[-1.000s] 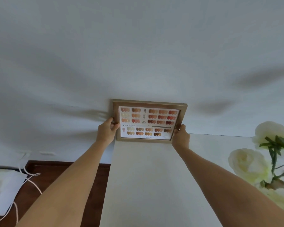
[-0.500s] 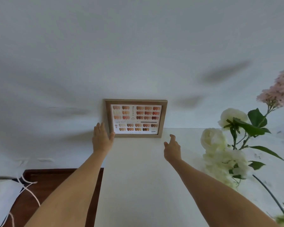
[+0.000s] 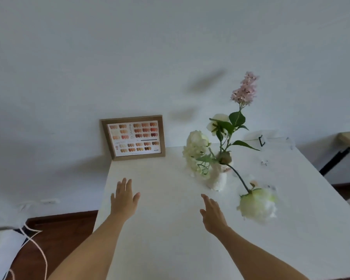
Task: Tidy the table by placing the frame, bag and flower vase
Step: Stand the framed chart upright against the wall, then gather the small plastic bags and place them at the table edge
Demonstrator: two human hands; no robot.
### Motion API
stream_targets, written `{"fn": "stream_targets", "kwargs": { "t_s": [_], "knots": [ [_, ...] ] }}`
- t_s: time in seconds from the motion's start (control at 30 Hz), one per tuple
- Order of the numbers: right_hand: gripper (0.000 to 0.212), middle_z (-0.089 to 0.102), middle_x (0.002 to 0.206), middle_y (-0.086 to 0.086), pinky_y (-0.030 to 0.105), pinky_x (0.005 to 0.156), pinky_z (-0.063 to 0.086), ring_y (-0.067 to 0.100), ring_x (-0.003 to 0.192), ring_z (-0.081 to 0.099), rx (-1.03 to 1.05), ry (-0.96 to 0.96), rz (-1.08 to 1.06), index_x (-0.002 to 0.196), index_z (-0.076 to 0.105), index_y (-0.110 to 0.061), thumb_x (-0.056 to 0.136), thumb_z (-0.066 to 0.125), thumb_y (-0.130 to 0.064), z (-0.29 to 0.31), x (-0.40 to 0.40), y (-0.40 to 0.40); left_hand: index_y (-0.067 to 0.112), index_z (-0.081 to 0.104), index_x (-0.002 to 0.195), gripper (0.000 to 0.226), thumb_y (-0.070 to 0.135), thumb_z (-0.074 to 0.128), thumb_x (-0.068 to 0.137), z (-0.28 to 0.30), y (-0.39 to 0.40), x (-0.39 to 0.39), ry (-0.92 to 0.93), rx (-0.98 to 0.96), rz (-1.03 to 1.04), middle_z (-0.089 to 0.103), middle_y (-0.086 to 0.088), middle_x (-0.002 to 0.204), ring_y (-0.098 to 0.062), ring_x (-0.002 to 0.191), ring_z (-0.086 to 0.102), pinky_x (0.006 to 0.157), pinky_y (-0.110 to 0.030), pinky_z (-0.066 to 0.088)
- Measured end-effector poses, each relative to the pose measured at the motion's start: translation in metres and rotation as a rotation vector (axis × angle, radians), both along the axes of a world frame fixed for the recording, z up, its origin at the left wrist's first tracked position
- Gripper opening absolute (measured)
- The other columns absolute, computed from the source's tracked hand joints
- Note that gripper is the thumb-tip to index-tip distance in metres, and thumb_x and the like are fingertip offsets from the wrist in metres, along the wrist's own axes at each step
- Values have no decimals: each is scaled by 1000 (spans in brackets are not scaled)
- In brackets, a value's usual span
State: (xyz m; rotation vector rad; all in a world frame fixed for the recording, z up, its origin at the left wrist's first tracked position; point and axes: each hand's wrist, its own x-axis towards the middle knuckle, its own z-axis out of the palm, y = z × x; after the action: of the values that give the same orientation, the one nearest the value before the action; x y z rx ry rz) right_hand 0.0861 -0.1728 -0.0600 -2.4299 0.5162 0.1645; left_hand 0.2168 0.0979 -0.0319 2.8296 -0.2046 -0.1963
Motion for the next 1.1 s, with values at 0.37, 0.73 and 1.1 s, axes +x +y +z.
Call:
{"fn": "stream_targets", "kwargs": {
  "t_s": [0.37, 0.73, 1.1],
  "knots": [
    [57, 40, 139, 10, 36, 105, 42, 26, 131, 33, -100, 17, -156, 146, 16, -23, 97, 45, -14, -2, -172, -138, 17, 13, 147, 60, 40, 34, 96, -26, -175, -138, 138, 56, -308, 3, -4, 161, -23, 148, 1, 118, -52, 15],
    [52, 35, 149, 13, 40, 113, 29, 31, 137, 31, -89, 52, -336, 144, 32, -17, 95, 48, -15, 3, -223, -246, 19, 11, 147, 59, 37, 35, 97, -41, -343, -196, 250, 17, -528, 1, -5, 161, -24, 148, 2, 119, -51, 12],
    [50, 35, 145, 10, 40, 109, 37, 28, 139, 23, -195, 155, -108, 145, 23, -21, 99, 42, -22, -10, -137, -333, 25, 3, 149, 66, 40, 38, 95, -70, -442, -161, 140, -53, -94, -4, -18, 159, -35, 147, -1, 115, -52, 21]
  ]
}}
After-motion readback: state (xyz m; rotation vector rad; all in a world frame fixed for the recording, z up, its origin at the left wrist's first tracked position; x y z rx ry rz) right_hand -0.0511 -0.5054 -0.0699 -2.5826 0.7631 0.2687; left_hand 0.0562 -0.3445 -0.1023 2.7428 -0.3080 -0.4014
